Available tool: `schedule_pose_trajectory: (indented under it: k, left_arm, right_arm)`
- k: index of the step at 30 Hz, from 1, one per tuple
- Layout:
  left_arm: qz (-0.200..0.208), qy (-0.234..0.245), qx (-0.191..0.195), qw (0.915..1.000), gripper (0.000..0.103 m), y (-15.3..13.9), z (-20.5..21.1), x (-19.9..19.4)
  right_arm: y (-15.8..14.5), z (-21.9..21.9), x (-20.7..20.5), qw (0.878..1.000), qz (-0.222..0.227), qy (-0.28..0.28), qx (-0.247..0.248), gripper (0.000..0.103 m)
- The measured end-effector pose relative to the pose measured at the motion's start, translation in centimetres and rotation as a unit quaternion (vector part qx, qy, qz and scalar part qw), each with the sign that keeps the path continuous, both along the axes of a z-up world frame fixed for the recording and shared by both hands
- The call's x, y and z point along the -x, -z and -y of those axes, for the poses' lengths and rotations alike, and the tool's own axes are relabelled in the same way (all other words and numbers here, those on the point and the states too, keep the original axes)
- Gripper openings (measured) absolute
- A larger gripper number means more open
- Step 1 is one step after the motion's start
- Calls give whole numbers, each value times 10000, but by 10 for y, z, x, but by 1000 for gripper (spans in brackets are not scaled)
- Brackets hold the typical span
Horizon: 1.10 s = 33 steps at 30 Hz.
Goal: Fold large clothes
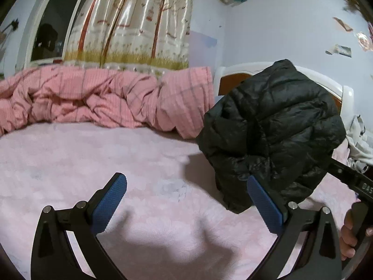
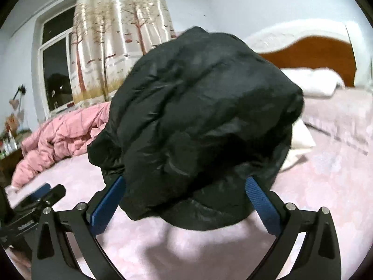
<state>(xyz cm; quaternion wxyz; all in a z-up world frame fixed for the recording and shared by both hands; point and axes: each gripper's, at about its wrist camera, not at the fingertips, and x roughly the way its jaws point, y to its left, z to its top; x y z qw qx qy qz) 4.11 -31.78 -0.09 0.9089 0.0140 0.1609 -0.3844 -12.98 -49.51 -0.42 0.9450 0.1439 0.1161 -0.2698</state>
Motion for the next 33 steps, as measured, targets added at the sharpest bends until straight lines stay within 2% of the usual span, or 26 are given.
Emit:
schedule_pose_trajectory:
  k: [3,6,9,16,27,33]
  left_arm:
    - [191,31,-100,9998,103,-1,4,7]
    - [226,-24,-218,9995,103,1,8,6]
    - [286,-68,-171,9994,103,0,6,8]
    - [409,-118,-146,9990,103,-2,3,12]
    - [381,-133,-161,9991,103,1,8,11]
    - [679,-102,-249,9973,103,0,11,23]
  right_arm:
    - [3,-6,-2,9980,-58,557,283,103]
    - [5,-18,-9,9976,-114,416,543,103]
    - [4,-26,-8,9960,-127,451,758,103]
    - [1,-30,1,9953,59,553,791,103]
    - [-3,-31,2,9947,57,506,898,103]
    - [-4,-32,3,9944,66,503,925,103]
